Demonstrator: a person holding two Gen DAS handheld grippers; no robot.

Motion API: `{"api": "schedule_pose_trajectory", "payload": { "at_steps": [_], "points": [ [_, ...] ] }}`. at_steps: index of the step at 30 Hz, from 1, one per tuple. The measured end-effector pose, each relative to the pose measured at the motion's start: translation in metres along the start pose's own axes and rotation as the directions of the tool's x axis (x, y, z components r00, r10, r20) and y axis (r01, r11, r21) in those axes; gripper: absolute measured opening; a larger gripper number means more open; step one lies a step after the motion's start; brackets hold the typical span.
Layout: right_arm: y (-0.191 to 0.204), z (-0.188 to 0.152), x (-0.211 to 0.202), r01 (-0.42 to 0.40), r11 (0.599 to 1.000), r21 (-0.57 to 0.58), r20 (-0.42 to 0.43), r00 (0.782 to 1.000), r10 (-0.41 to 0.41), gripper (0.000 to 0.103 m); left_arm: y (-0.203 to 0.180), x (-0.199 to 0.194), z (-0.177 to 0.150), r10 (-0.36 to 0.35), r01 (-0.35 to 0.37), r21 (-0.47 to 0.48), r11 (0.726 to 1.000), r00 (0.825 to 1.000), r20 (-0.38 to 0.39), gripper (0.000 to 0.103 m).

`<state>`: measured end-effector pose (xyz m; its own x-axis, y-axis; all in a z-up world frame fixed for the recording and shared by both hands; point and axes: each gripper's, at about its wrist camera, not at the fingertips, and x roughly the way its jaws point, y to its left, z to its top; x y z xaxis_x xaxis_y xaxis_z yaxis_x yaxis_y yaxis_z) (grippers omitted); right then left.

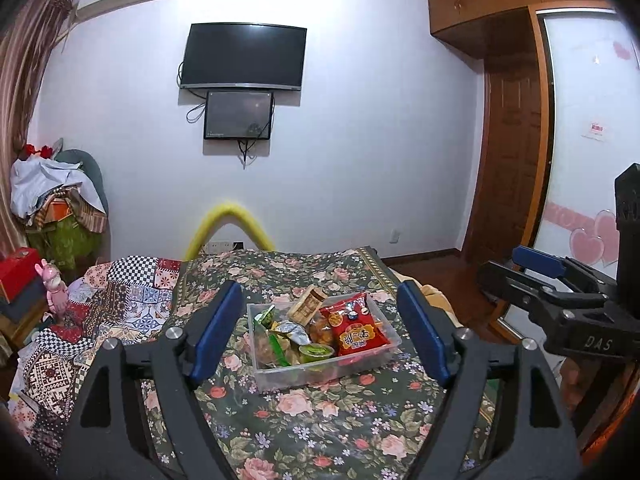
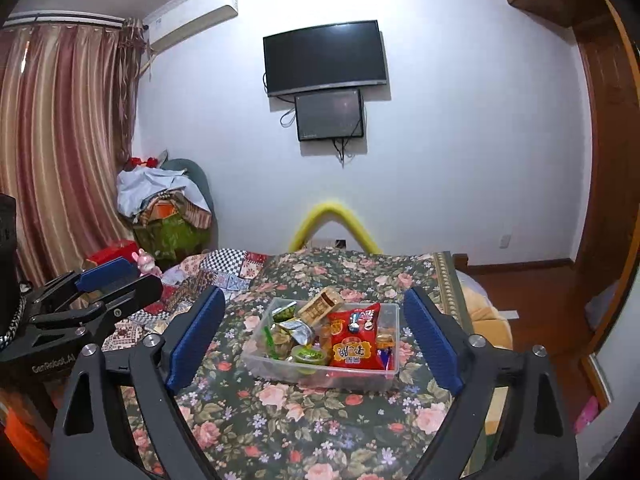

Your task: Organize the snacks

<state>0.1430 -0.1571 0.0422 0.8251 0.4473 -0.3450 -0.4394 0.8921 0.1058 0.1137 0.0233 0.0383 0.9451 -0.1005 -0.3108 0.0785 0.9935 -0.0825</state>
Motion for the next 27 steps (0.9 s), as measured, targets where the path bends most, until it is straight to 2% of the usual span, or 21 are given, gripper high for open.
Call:
{"api": "schedule_pose_trajectory", "payload": {
  "at_steps": [3, 15, 27],
  "points": [
    [0.003, -0.002, -0.004, 0.006, 1.0, -0.001, 0.01, 1.0, -0.006, 0.102, -0.003, -0.008, -0.002, 0.007, -0.007, -0.003, 1.0, 1.0, 0.006, 0.088],
    [0.01, -0.01, -0.017, 0.049, 0.999, -0.023, 0.03, 0.998, -0.049, 0.103, -0.003, -0.024, -0.008, 0.033, -0.033, -0.01, 0.999, 0.999, 0.026, 0.102],
    [0.012, -0.013, -0.022, 0.067, 0.997, -0.027, 0.034, 0.997, -0.067, 0.103, -0.004, -0.022, -0.012, 0.032, -0.032, -0.01, 0.999, 0.999, 0.018, 0.103]
  ]
}}
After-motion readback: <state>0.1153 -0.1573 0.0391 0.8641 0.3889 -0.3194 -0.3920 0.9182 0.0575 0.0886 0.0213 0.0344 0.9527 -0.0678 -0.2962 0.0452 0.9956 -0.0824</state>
